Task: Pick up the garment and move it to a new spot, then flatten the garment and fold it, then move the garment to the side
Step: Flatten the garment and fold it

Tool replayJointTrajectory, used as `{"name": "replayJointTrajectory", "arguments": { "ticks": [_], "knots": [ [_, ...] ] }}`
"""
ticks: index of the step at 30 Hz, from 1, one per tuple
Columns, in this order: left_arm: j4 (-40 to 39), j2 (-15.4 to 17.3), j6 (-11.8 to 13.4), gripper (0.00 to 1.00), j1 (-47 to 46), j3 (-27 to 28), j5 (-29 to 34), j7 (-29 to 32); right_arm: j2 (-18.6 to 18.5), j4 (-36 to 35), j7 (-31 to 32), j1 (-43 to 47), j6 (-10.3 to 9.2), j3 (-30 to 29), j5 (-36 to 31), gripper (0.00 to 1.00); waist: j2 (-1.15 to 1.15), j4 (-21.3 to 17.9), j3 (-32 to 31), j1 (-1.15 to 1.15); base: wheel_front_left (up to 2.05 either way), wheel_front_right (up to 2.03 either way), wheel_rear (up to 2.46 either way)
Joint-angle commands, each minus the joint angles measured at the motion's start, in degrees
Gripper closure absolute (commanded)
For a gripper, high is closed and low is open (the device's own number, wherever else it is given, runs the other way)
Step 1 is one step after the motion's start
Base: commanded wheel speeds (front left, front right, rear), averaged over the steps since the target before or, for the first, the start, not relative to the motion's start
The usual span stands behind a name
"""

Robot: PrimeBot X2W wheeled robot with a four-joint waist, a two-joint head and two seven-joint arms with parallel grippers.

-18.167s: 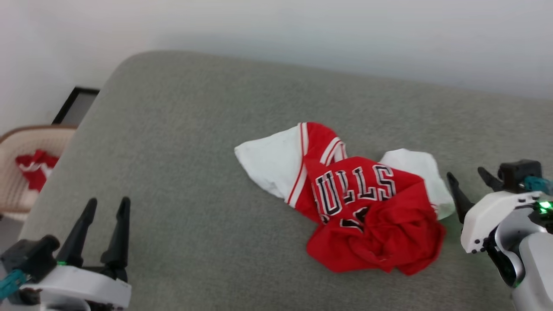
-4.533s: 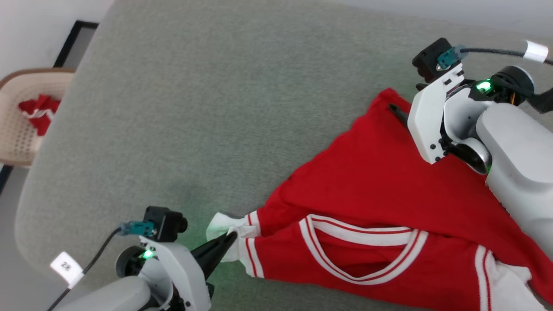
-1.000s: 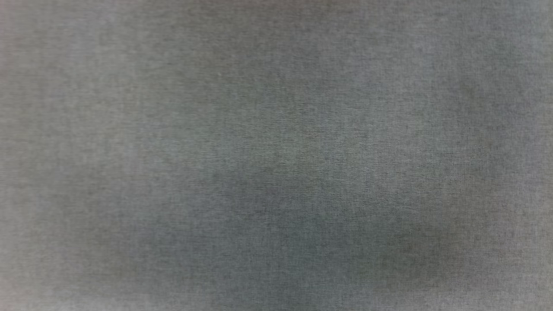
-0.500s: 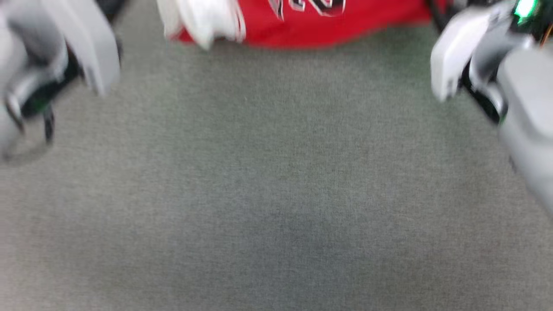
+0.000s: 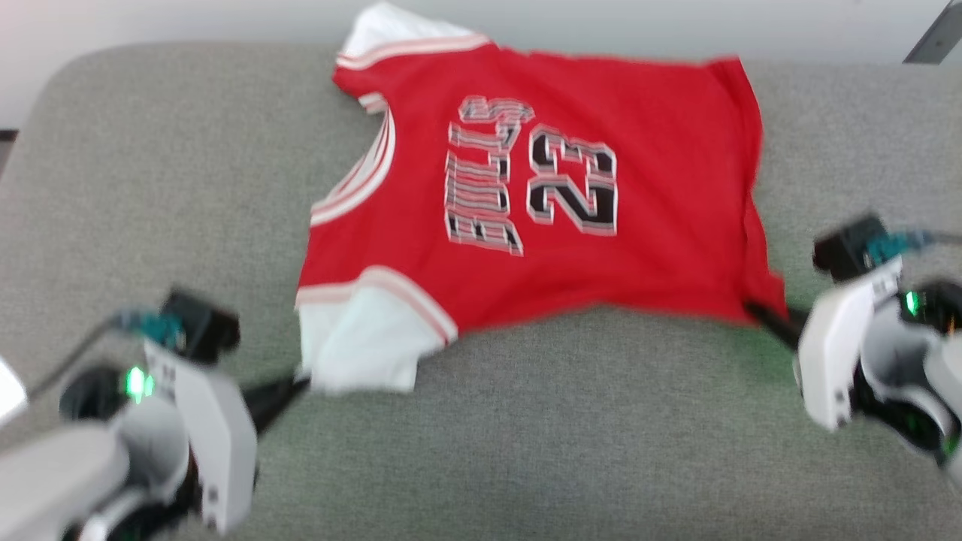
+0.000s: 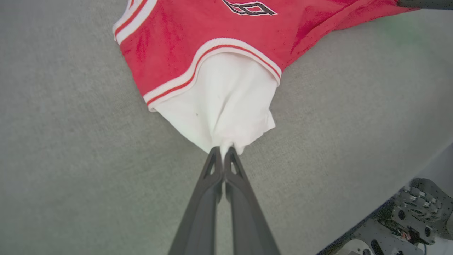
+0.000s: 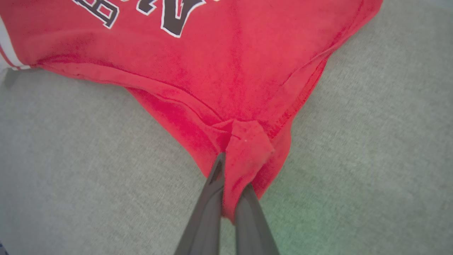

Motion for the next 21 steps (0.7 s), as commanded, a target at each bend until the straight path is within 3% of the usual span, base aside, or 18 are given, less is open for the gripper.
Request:
{"name": "replayJointTrajectory", "arguments": {
  "ticks": [1, 6, 11, 15, 21],
  "knots": [
    [-1.35, 0.87, 1.47, 1.00, 2.45, 0.03, -0.79, 0.14, -0.97, -1.37, 0.96, 2.65, -0.10, -1.06, 0.72, 1.00, 0.00, 0.06, -1.33, 0.00, 0.00, 0.00, 0.00],
    [-7.35, 4.00, 6.52, 1.00, 10.98, -0.03, -4.42, -0.58, -3.68, -8.35, 6.30, 13.45, -0.09, -4.80, 3.33, 1.00, 0.00, 0.23, -2.16, 0.00, 0.00, 0.00, 0.00],
    [-11.59, 5.17, 9.64, 1.00, 18.37, 0.01, -8.68, -1.53, -6.06, -14.74, 10.28, 22.83, -0.09, -7.94, 4.11, 1.00, 0.00, 0.22, -2.50, 0.00, 0.00, 0.00, 0.00],
    [-13.81, 5.34, 11.35, 1.00, 22.96, 0.00, -10.70, -2.23, -8.07, -18.96, 13.09, 28.86, -0.09, -10.49, 4.90, 1.00, 0.00, 0.00, -2.38, 0.00, 0.00, 0.00, 0.00],
    [-15.69, 5.58, 12.11, 1.00, 24.96, -0.01, -11.45, -2.54, -8.01, -21.60, 13.85, 33.33, -0.09, -14.65, 3.84, 1.00, 0.00, -0.40, -2.38, 0.00, 0.00, 0.00, 0.00]
  ]
}}
